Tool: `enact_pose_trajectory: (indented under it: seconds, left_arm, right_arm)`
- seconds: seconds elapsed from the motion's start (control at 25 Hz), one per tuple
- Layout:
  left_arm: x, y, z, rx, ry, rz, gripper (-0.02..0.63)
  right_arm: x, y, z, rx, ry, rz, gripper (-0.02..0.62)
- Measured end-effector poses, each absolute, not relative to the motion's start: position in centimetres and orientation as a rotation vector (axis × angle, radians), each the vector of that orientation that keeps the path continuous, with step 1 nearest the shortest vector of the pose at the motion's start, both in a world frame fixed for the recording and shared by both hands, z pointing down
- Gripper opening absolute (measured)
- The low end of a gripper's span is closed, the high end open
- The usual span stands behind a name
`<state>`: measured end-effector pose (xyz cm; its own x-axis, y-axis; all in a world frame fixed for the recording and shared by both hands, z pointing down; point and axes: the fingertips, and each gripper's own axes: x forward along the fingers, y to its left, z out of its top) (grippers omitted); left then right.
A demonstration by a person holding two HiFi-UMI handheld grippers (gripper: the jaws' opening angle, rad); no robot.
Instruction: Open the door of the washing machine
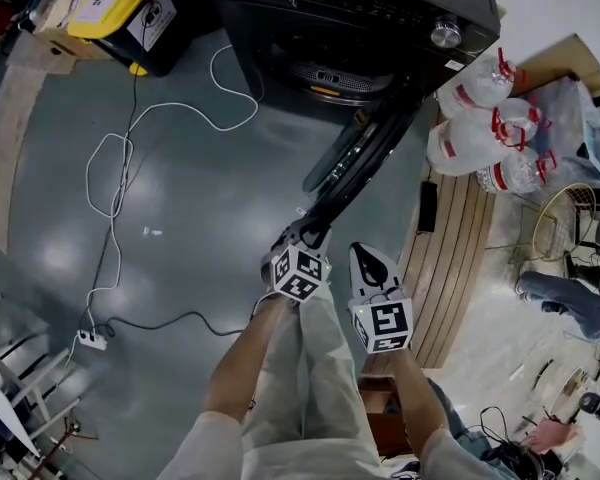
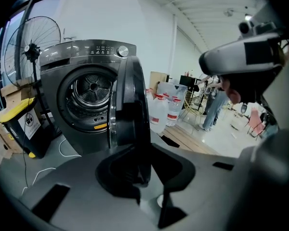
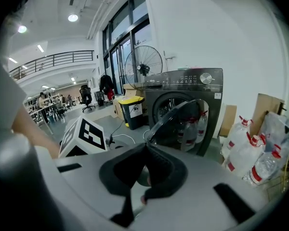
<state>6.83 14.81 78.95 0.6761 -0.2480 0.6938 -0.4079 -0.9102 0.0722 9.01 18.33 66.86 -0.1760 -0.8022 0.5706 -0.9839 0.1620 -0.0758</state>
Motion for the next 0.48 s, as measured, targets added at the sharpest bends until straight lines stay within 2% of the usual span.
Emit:
enact_pose_trajectory:
  seconds: [0.48]
  left_arm:
    - [4.5,15.5,76.3,2.699,-0.537,0.950,0.103]
  right_arm:
    - [7.7,17.8,66.3,1.675,-2.056,0.610,-0.002]
